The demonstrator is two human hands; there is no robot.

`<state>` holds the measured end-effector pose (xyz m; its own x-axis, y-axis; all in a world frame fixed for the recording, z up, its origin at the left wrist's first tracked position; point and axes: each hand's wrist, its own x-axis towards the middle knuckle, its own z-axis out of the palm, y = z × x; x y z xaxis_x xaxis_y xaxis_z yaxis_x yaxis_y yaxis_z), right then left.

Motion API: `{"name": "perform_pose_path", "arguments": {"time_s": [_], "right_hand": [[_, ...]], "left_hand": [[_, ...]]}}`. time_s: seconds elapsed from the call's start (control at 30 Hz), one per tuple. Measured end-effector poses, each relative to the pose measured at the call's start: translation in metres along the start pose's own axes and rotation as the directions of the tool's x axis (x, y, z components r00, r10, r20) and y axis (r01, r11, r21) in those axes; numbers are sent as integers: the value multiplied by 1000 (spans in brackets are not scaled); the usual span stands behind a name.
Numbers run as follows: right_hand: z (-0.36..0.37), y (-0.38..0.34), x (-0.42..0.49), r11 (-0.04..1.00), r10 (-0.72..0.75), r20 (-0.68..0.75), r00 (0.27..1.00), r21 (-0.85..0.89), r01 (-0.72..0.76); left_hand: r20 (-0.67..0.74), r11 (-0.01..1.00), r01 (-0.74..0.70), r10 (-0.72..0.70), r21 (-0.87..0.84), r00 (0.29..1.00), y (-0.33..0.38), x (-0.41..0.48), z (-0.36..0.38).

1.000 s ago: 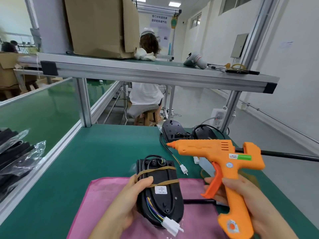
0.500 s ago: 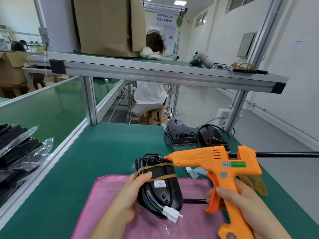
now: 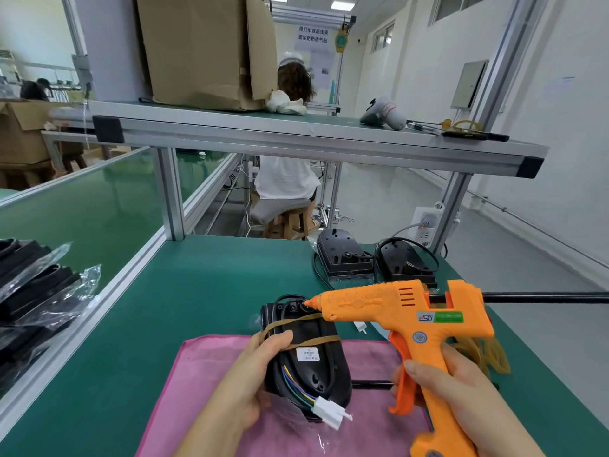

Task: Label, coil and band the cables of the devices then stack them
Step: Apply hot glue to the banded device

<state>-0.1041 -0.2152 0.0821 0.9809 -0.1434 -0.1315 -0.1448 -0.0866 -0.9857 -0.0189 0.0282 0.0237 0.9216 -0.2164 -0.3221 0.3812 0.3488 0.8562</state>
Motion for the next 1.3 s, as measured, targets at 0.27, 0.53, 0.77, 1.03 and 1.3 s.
{"name": "perform_pose_path", "arguments": {"time_s": [0.27, 0.53, 0.77, 1.03, 1.3], "right_hand": [[-5, 2, -3, 1000, 4, -13, 1000, 6, -4], [-8, 0, 1, 998, -34, -18, 999, -58, 33], [-4, 0, 6, 999, -36, -45, 998, -38, 34], [-7, -1, 0, 998, 14, -33, 999, -67, -16], [-2, -3, -3, 999, 4, 21, 1000, -36, -3]], "left_hand": [[-5, 1000, -6, 5, -21, 1000, 2, 0, -1], [23, 1000, 0, 0, -14, 1000, -1, 2, -4], [40, 1000, 13, -12, -24, 999, -2, 2, -4], [23, 1000, 17, -16, -26, 1000, -1, 3, -6], [26, 999, 28, -27, -26, 999, -2, 4, -7]]}}
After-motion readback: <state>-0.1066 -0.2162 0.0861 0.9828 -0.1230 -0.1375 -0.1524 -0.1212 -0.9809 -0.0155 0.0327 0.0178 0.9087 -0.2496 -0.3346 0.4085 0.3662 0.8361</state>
